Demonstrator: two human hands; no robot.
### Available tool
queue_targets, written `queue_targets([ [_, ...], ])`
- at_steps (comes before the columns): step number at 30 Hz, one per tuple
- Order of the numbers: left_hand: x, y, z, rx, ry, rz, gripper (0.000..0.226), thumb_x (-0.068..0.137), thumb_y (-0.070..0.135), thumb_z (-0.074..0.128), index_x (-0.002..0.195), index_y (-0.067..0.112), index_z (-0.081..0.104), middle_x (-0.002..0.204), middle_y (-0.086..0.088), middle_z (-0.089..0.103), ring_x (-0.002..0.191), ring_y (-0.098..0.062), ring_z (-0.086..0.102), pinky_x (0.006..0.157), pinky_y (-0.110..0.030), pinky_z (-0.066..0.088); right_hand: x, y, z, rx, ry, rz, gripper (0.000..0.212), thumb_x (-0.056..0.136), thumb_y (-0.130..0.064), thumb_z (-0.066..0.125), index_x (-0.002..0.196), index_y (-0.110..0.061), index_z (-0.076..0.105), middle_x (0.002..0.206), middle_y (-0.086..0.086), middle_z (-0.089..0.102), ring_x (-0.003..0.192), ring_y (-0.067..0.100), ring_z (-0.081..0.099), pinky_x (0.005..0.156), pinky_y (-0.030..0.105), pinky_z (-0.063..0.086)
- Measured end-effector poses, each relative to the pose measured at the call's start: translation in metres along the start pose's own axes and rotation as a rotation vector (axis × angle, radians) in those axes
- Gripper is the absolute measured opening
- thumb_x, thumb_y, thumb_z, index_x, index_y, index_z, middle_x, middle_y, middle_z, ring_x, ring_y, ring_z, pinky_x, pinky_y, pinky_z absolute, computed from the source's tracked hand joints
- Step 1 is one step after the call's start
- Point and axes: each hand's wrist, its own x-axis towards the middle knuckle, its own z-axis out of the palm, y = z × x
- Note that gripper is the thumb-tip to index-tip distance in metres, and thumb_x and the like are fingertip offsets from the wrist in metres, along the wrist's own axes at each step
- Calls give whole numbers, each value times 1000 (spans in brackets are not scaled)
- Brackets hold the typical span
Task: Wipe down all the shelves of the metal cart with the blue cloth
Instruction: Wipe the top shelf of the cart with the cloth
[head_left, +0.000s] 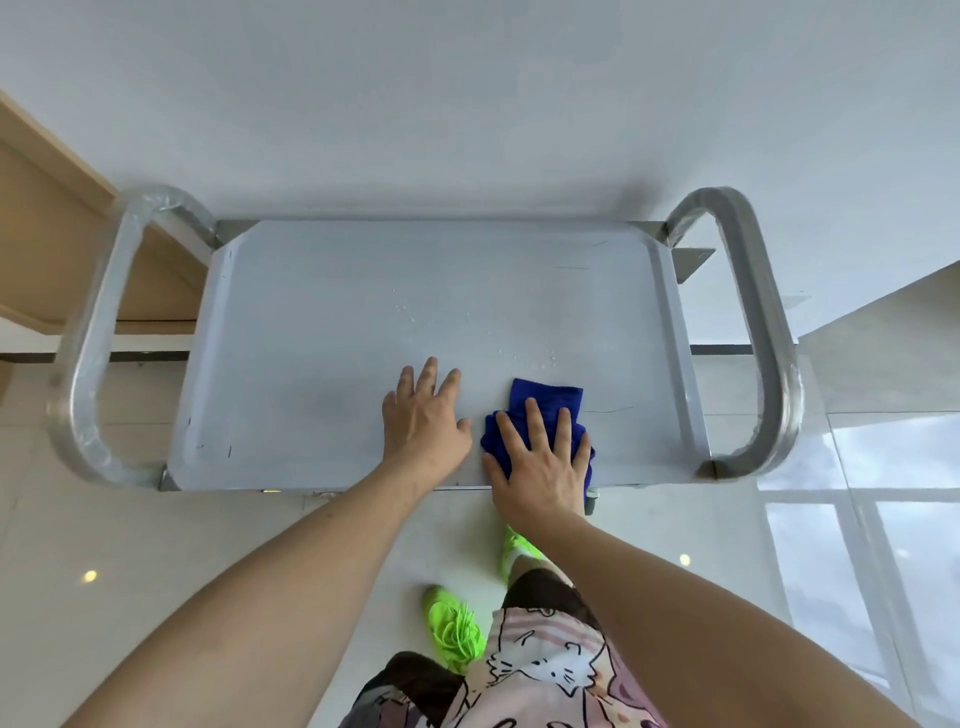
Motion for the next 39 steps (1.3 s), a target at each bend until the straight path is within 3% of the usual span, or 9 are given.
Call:
queue_targets([
  [13,66,-2,-4,9,-1,-3,62,93,53,46,148,26,35,160,-9,27,148,-29,17,114,-52,26,134,6,-41,0,52,-9,72,92,-73,18,156,-42,13,169,-3,-3,151,35,-16,117,62,-9],
  [22,71,13,-10,137,-11,-2,73,78,71,53,128,20,44,136,-8,39,125,-30,35,99,-51,38,206,-2,-62,1,94,-21,70,92,-71,20,155,-41,17,169,0,2,151,38,-11,116,64,-9],
  [27,71,12,-7,129,12,0,75,78,70,54,131,19,42,138,-8,38,128,-31,34,100,-53,37,240,-7,-70,-20,121,-34,71,91,-72,20,155,-40,19,169,1,5,151,40,-8,116,64,-7],
  [39,67,6,-6,101,12,26,79,79,72,52,138,21,39,148,-9,31,137,-31,27,104,-53,34,224,-3,-76,0,84,-57,66,94,-67,22,154,-41,21,168,-1,9,152,36,-6,120,60,-4],
])
